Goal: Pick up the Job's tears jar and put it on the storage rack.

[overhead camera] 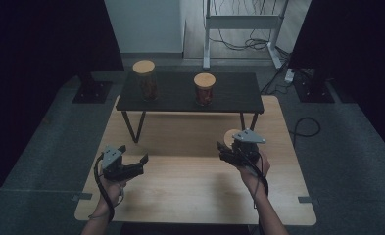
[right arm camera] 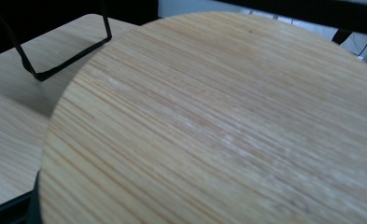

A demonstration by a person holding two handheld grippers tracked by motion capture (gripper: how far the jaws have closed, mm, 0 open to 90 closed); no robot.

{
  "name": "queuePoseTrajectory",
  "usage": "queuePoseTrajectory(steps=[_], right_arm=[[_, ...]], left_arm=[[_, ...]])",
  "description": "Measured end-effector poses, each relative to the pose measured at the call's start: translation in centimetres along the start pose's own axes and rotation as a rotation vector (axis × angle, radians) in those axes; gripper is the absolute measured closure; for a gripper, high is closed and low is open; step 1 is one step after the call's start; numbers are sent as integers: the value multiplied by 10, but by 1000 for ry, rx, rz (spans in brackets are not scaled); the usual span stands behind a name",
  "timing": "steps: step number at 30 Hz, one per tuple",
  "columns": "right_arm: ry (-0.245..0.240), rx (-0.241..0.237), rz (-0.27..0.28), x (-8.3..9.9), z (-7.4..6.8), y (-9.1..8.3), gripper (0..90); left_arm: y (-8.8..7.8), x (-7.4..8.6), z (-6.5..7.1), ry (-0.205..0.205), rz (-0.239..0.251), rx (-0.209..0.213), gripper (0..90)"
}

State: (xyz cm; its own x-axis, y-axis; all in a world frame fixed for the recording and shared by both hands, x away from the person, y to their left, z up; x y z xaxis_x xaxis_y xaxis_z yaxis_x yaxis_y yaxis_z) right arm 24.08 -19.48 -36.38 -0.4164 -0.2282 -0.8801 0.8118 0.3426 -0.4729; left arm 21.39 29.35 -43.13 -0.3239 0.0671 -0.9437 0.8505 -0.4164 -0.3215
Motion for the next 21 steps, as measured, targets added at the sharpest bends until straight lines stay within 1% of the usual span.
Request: queuePoseTrajectory(steps=[11,21], right_arm=[[-3,3,-1,-9,2,1,254],[-6,6,14,-21,5,-1,253]], left_arm=[[-1,-1,-1,-2,6,-1,44],[-1,0,-1,-6,5,-2,44]])
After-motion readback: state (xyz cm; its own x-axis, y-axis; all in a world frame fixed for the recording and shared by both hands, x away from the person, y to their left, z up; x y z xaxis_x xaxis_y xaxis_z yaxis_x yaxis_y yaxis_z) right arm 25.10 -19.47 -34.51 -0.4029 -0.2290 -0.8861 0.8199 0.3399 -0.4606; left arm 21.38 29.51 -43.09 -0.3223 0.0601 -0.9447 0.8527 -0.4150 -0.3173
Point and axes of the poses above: each handheld gripper's, and its own axes: y roughly forward along the jaws, x roughly out of its underside, z roughly to its right, the point moved 2 cm from there along y, roughly forward along the jaws, and after that the axes turned 1 degree about -z, right-handed, at the moved point
